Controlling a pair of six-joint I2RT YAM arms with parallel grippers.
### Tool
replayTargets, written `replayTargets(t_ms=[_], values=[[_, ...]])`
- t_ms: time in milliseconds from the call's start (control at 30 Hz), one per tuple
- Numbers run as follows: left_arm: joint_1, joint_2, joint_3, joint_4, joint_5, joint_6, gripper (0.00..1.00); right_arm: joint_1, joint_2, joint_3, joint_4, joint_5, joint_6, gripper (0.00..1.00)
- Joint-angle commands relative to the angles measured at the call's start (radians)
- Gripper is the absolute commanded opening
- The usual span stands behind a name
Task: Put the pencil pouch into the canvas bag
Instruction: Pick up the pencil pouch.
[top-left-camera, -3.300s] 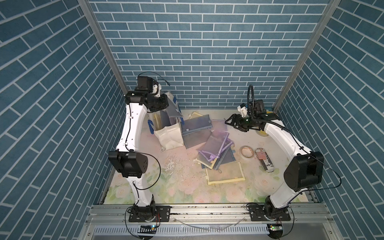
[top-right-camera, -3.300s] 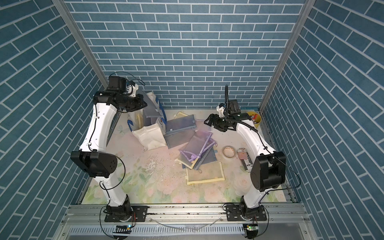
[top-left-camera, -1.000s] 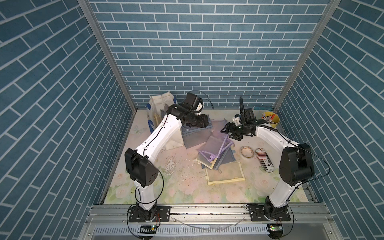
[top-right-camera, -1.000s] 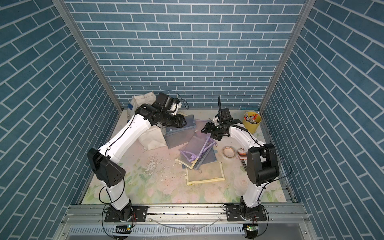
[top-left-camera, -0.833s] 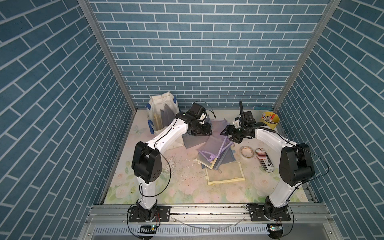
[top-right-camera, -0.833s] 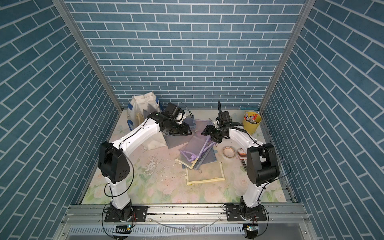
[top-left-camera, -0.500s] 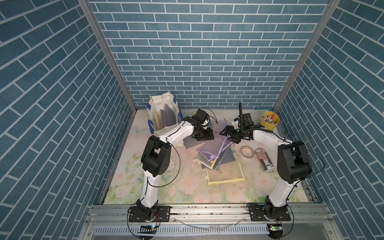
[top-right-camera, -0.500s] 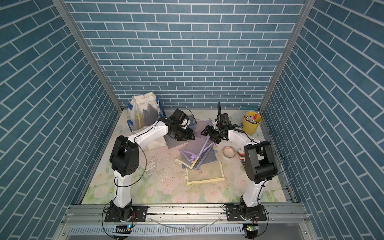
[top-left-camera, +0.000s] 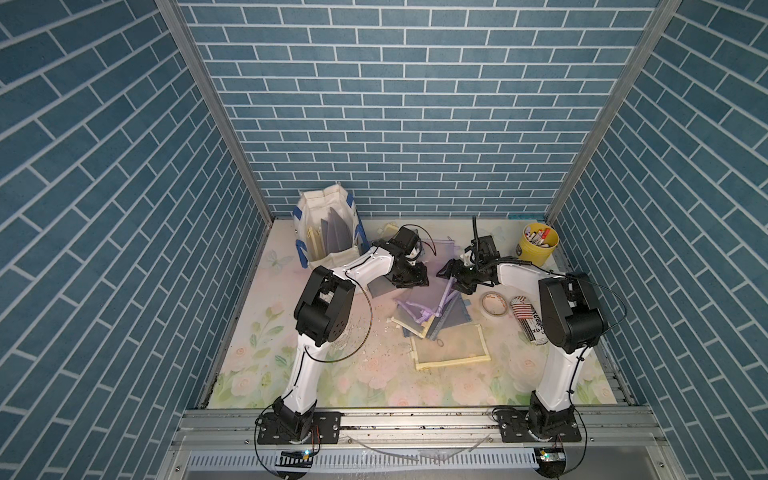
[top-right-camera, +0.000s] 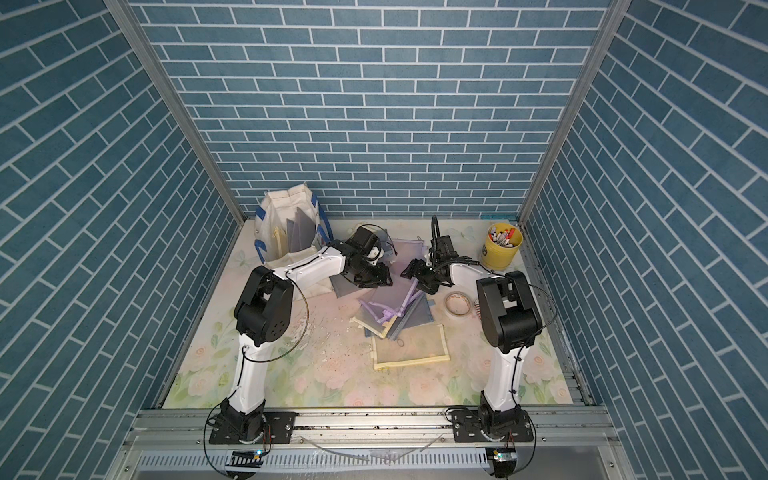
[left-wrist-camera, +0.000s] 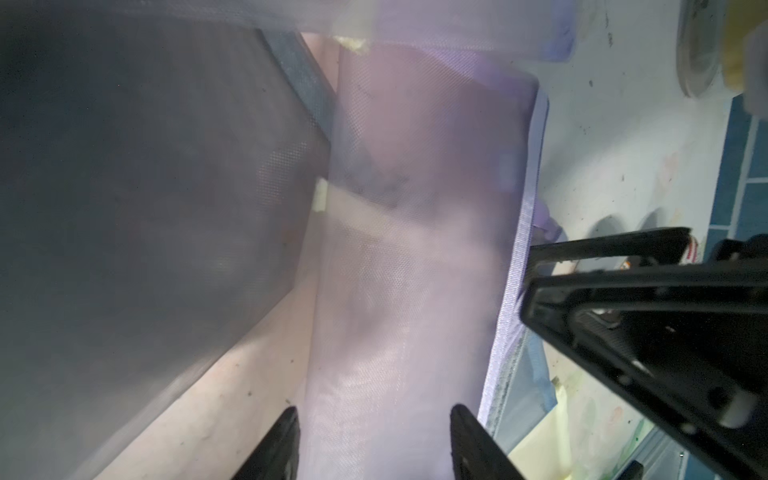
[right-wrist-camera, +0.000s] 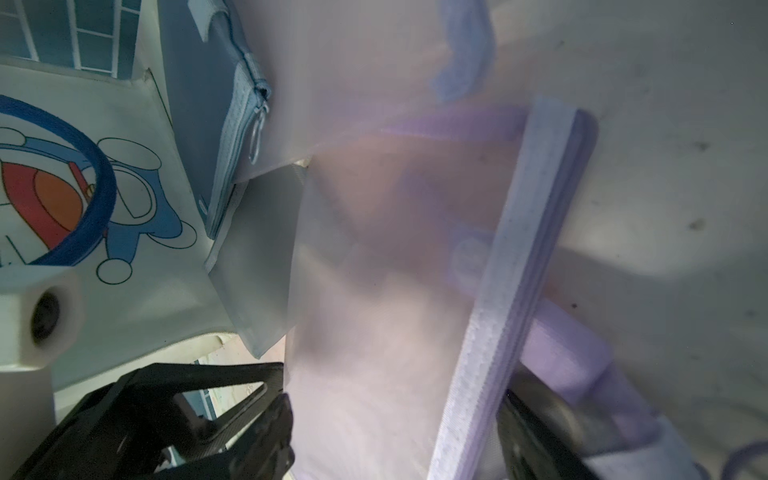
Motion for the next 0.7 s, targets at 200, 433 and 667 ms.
replayTargets(t_ms=[200, 433, 667], values=[[-0.056, -0.017, -0.097, 0.158, 0.080, -0.099, 0.48, 0.006, 0.026, -0.058, 0.148, -0.052, 0.105, 0.38], [-0.054, -0.045, -0.110, 0.197, 0.103, -0.129, 0.44, 0.006, -0.018, -0.065, 0.134, -0.064, 0.083, 0.12], [0.003, -0.195, -0.189, 0.219, 0.176, -0.126, 0.50, 0.007, -0.129, -0.063, 0.018, -0.045, -0.008, 0.00]])
